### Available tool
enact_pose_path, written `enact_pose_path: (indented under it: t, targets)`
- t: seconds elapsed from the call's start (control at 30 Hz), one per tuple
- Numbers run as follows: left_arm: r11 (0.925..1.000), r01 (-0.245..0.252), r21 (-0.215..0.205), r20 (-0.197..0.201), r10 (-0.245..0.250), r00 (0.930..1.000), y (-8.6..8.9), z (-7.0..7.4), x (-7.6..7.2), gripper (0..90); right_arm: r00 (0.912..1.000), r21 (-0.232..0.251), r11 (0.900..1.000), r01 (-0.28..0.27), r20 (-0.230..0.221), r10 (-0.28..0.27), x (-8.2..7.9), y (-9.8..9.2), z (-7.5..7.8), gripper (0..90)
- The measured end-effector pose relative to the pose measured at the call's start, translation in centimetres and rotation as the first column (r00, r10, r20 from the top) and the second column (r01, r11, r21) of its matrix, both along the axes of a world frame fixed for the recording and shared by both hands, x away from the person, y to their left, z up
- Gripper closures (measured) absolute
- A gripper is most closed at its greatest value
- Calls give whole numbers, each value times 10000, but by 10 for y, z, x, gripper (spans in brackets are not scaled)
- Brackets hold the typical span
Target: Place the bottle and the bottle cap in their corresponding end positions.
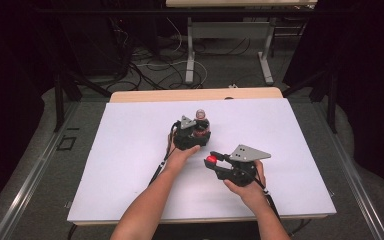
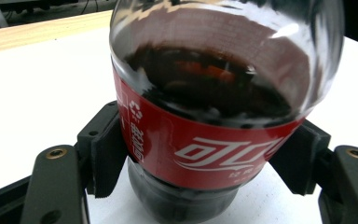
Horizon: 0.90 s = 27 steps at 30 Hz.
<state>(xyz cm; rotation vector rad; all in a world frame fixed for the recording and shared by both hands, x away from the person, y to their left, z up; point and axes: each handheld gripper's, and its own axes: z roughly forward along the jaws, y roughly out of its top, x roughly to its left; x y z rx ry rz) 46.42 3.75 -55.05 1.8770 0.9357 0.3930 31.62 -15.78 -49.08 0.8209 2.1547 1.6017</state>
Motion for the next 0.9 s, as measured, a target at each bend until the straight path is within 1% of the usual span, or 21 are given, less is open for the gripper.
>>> enact_pose_path:
  t: [0.03, 0.1, 0.17, 0.2, 0.23, 0.3, 0.37, 0.4, 0.43, 0.47, 0.5, 0.53, 0.57, 0.6, 0.67, 0.7, 0.73, 0.8, 0.83, 0.87, 0.9]
  targets:
    - [10000, 24, 28, 80, -24, 10000, 0, 0, 0, 289, 10000, 47, 10000, -9, 71, 8, 0, 0, 0, 611]
    - [10000, -11, -79, 26, 12, 10000, 1, -1, -2, 288, 10000, 24, 10000, 19, 84, -20, 0, 0, -1, 611]
    - [10000, 45, -63, 9, -45, 10000, 2, -1, -1, 287, 10000, 75, 10000, 37, 90, -38, 0, 0, -1, 611]
    - [10000, 26, -69, 96, -26, 10000, 1, -1, 0, 286, 10000, 108, 9999, 37, 84, -38, 0, 0, -1, 612]
    - [10000, 42, -64, 88, -41, 10000, 1, -1, 0, 285, 10000, 145, 9999, 45, 59, -46, 0, 0, -1, 611]
    - [9999, 38, -142, -4, -38, 10000, 0, -2, 0, 283, 10000, 121, 9999, 28, 9, -28, -1, 0, -1, 611]
    - [9999, 49, -130, 52, -48, 10000, 1, -2, 1, 283, 10000, 82, 10000, 32, 38, -33, -1, 0, -1, 611]
    - [9999, 26, -170, 7, -26, 10000, 0, -2, 1, 282, 10000, 64, 10000, 20, 4, -20, -1, 0, -1, 611]
    - [9999, 24, -155, 11, -24, 10000, 1, -2, 1, 281, 10000, 139, 9999, 66, 47, -66, -1, 0, -1, 611]
    - [9998, -9, -195, -70, 7, 10000, 1, -2, 1, 281, 10000, 116, 9999, 52, 75, -53, 0, -1, -1, 611]
    - [9998, -29, -210, -86, 27, 10000, 0, -2, 1, 280, 10000, 134, 9999, 51, 85, -52, 0, -1, -1, 611]
    - [9994, -84, -334, -89, 81, 9999, -1, -2, 1, 280, 10000, 152, 9999, 35, 86, -37, 0, -1, -1, 611]
    - [9995, -70, -321, -102, 67, 9999, -1, -2, 0, 278, 10000, 151, 9999, 50, 57, -51, -1, -1, -1, 611]
    - [9994, -61, -333, -197, 54, 9998, 0, -2, 1, 274, 10000, 154, 9999, 54, 48, -55, -1, -1, -1, 611]
    - [9986, -37, -520, -338, 20, 9994, 1, -3, 2, 259, 10000, 165, 9999, 44, 57, -45, -1, 0, -1, 611]
    - [9981, -16, -610, -487, -14, 9988, 2, -3, 1, 245, 10000, 129, 9999, 67, 35, -68, -1, 0, -1, 611]
    - [9969, -120, -773, -373, 92, 9993, 1, -4, 2, 228, 10000, 122, 9999, 42, 39, -43, -1, 0, -1, 611]
    - [9966, -57, -823, -408, 24, 9992, 2, -3, 2, 190, 10000, 115, 9999, 7, 22, -7, 0, 0, -3, 611]
    - [9968, -72, -793, -517, 31, 9987, 3, -2, 1, 168, 10000, 29, 10000, 9, -80, -8, 0, 0, -3, 611]
    - [9967, -101, -806, -467, 63, 9989, 3, -2, 2, 162, 10000, 74, 10000, 10, -37, -9, 1, 1, -4, 612]
    - [9961, -116, -871, -518, 71, 9986, 3, -2, 1, 158, 9999, 70, 10000, 53, -99, -53, 1, 1, -5, 611]
